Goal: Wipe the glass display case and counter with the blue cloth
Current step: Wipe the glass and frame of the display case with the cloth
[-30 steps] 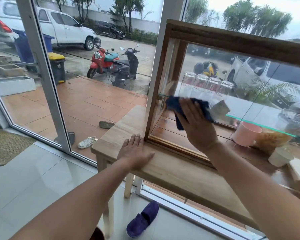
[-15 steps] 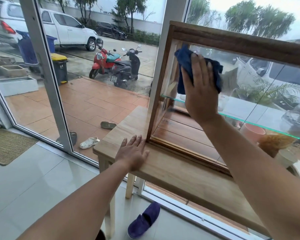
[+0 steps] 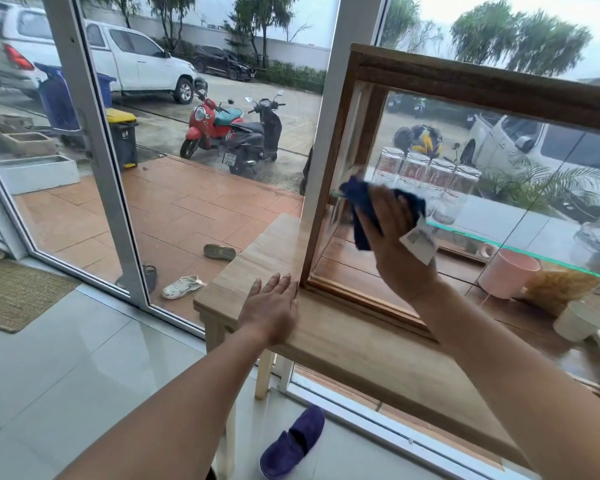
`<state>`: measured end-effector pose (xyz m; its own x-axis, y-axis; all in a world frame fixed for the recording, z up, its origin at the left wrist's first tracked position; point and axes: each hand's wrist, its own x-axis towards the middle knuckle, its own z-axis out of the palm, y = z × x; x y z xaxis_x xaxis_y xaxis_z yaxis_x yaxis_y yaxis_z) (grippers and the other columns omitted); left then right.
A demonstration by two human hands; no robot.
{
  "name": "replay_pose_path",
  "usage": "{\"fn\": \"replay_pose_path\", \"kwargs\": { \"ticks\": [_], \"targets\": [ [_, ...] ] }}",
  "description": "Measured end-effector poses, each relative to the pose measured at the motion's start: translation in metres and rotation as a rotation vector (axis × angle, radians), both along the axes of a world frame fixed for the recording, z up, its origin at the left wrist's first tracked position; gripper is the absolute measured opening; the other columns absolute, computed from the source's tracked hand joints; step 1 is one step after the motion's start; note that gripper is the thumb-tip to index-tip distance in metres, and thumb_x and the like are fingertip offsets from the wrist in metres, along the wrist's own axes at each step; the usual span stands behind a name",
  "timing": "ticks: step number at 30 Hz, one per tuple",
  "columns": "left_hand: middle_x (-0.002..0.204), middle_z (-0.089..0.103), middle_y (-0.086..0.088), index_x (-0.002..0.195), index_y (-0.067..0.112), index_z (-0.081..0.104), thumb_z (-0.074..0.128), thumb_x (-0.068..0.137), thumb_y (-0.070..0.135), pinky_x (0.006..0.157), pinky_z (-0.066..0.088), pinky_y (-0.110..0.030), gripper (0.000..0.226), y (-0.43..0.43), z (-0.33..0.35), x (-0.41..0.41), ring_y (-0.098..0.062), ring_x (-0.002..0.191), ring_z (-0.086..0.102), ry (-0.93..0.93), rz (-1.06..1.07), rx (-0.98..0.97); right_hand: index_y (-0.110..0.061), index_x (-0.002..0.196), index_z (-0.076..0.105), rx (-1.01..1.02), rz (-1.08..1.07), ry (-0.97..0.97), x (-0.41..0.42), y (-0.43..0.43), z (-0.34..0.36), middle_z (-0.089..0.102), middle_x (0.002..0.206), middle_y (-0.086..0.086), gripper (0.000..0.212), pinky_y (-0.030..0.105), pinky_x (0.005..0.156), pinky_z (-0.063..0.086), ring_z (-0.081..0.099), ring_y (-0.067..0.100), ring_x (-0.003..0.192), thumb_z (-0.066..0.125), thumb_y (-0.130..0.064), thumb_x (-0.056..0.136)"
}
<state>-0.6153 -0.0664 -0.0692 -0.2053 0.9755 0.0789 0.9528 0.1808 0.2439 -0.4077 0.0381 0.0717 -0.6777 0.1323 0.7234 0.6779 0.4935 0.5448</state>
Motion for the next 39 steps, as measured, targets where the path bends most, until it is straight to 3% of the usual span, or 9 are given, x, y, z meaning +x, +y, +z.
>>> {"fn": "replay_pose_path", "kwargs": {
  "ticks": [4,10,13,16,20,24,27,30,39],
  "targets": [
    [0.17,0.006,0.008,0.161,0.026,0.014,0.013,0.103,0.042,0.124,-0.003,-0.04,0.061,0.0,-0.001,-0.002,-0.011,0.157,0.001,0.014,-0.001,-0.008,-0.006,0.152,0.035,-0.049,0.011,0.23,-0.016,0.005,0.021,0.021,0.161,0.02,0.049,0.047,0.125,0.01,0.017,0.037,0.15,0.025,-0.002,0.104],
    [0.17,0.008,0.007,0.161,0.025,0.016,0.014,0.104,0.041,0.125,-0.001,-0.042,0.059,-0.004,0.003,0.001,-0.011,0.157,0.002,-0.008,-0.017,-0.014,-0.006,0.155,0.028,-0.134,-0.034,-0.274,-0.018,-0.015,-0.083,0.018,0.162,0.018,0.062,0.046,0.116,0.034,0.018,0.033,0.15,0.049,-0.01,0.097],
    [0.17,0.008,0.007,0.162,0.025,0.015,0.014,0.105,0.041,0.127,0.0,-0.042,0.059,-0.006,0.009,0.001,-0.011,0.157,0.001,-0.01,-0.013,-0.024,-0.011,0.148,0.045,-0.221,-0.041,-0.421,-0.015,-0.023,-0.096,0.031,0.159,0.011,0.061,0.041,0.115,0.037,0.03,0.027,0.147,0.058,-0.018,0.089],
    [0.17,0.015,0.006,0.161,0.025,0.022,0.018,0.106,0.04,0.128,0.006,-0.043,0.057,-0.013,0.013,0.004,-0.012,0.157,0.008,-0.04,-0.011,0.008,-0.016,0.146,0.05,-0.195,-0.06,-0.475,-0.014,-0.029,-0.087,0.039,0.156,0.006,0.053,0.039,0.115,0.037,0.037,0.024,0.144,0.05,-0.016,0.093],
    [0.16,0.042,-0.006,0.151,0.017,0.043,0.038,0.102,0.029,0.12,0.032,-0.046,0.051,-0.022,0.012,0.012,-0.024,0.15,0.033,0.065,-0.113,0.361,-0.014,0.151,0.04,-0.184,-0.133,-0.486,0.026,-0.034,-0.086,0.033,0.159,0.006,0.051,0.042,0.117,0.034,0.034,0.024,0.146,0.03,-0.012,0.102],
    [0.169,-0.002,-0.008,0.159,0.013,0.008,0.032,0.101,0.031,0.127,0.001,-0.053,0.065,-0.001,0.02,0.014,-0.031,0.157,-0.007,0.474,-0.427,0.307,-0.01,0.139,0.057,-0.144,-0.1,-0.386,0.099,-0.031,-0.088,0.049,0.15,0.009,0.052,0.046,0.109,0.045,0.049,0.029,0.136,0.02,0.0,0.103],
    [0.165,-0.024,-0.003,0.159,0.017,-0.007,0.013,0.103,0.039,0.12,-0.024,-0.052,0.063,0.008,0.02,0.015,-0.027,0.151,-0.03,0.536,-0.394,0.144,-0.012,0.141,0.056,-0.055,-0.122,-0.418,0.148,-0.026,-0.09,0.046,0.152,0.008,0.042,0.047,0.115,0.036,0.048,0.03,0.137,0.054,-0.007,0.099],
    [0.164,-0.026,-0.002,0.157,0.019,-0.009,0.005,0.1,0.045,0.117,-0.028,-0.052,0.064,0.01,0.017,0.015,-0.024,0.15,-0.031,0.568,-0.373,0.124,-0.014,0.142,0.054,-0.066,-0.165,-0.435,0.165,-0.025,-0.089,0.046,0.152,0.006,0.053,0.047,0.115,0.035,0.048,0.028,0.137,0.069,-0.013,0.091],
    [0.161,-0.033,0.006,0.155,0.024,-0.016,0.008,0.103,0.048,0.118,-0.025,-0.055,0.062,0.01,0.023,0.017,-0.02,0.149,-0.033,0.486,-0.347,0.06,-0.019,0.137,0.06,-0.079,-0.048,-0.511,0.073,-0.03,-0.075,0.053,0.147,0.002,0.046,0.041,0.108,0.046,0.052,0.021,0.133,0.047,-0.009,0.094]
  ]
}}
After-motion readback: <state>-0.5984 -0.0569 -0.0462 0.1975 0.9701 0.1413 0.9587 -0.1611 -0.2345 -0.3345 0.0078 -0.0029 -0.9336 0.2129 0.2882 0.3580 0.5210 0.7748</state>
